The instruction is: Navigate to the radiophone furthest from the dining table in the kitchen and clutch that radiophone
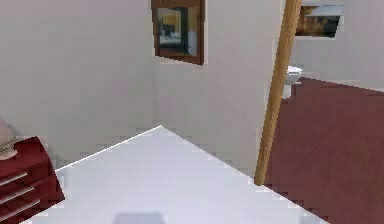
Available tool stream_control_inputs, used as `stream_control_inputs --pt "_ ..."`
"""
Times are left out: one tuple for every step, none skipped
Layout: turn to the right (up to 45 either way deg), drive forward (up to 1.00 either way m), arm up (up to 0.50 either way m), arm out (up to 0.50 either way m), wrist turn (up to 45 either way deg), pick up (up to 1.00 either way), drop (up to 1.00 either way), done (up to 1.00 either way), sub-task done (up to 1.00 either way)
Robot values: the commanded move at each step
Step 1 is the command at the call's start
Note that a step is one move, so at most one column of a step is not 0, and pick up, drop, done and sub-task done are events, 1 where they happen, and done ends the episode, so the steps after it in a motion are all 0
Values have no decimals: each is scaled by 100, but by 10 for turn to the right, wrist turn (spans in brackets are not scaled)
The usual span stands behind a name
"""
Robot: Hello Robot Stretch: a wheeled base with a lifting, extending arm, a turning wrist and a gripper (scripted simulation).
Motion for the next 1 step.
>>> stream_control_inputs --pt "150 0 0 0 0 0 0 0 0"
